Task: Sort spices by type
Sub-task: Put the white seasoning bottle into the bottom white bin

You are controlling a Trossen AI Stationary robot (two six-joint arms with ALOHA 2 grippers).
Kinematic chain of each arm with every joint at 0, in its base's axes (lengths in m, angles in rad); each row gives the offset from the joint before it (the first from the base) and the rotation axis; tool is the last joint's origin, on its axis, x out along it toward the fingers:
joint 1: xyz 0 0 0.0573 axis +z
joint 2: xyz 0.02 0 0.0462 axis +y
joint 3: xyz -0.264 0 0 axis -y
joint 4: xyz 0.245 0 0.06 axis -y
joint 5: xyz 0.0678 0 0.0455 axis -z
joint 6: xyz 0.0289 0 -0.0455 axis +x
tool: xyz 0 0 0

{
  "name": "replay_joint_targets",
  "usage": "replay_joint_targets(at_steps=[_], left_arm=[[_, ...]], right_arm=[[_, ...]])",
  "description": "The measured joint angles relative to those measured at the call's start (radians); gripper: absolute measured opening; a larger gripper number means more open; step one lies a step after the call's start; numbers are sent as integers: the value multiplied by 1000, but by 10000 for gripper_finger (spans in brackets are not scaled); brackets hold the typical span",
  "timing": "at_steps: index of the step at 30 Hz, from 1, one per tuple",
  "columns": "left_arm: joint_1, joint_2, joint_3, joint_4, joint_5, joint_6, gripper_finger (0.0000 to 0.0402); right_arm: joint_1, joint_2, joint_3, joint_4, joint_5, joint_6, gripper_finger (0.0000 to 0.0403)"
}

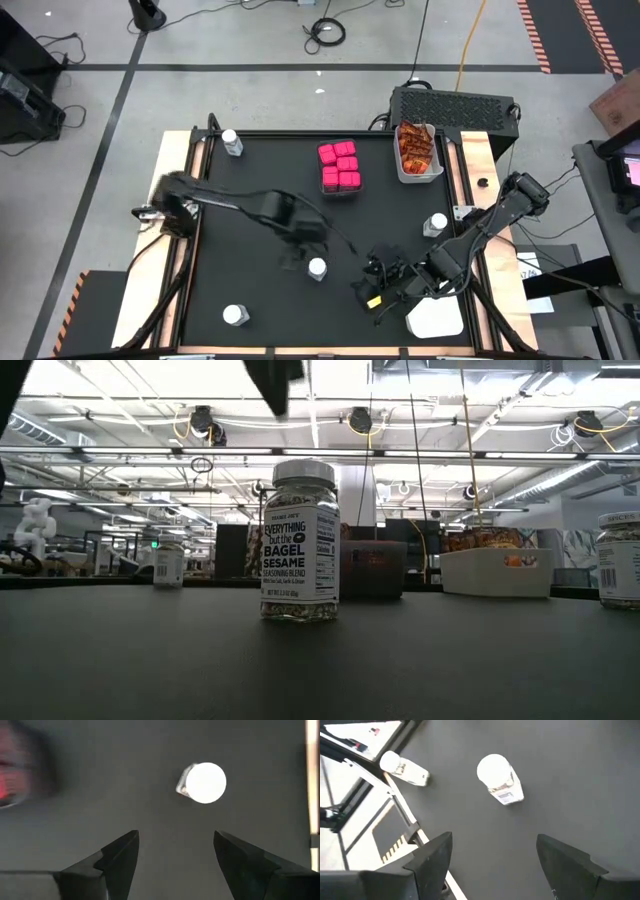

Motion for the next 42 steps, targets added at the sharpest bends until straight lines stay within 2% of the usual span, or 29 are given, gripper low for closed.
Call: replay_joint_targets(at_steps=[5, 9, 15, 22, 26, 31, 42], left_arm=[[15, -212, -55, 1, -124, -53, 253], [24, -399, -137, 47, -233, -115, 253], [23, -675, -342, 151, -342, -230, 253], [23, -922, -603, 296, -415, -325, 253], [23, -990, -703, 363, -416, -367, 253], [23, -1005, -759, 384, -416, -378, 253], [23, -1001, -787, 393, -423, -343, 253]], right_arm=[[-26, 0, 0, 90, 58, -106, 283], [-74, 39, 0, 192, 65, -271, 283], [-123, 149, 0, 355, 61, -487, 284], [-168, 212, 0, 359, 24, -555, 284], [-200, 225, 0, 358, -28, -604, 284], [-231, 225, 0, 358, -42, -646, 284], [-252, 238, -1, 367, -109, -667, 284]])
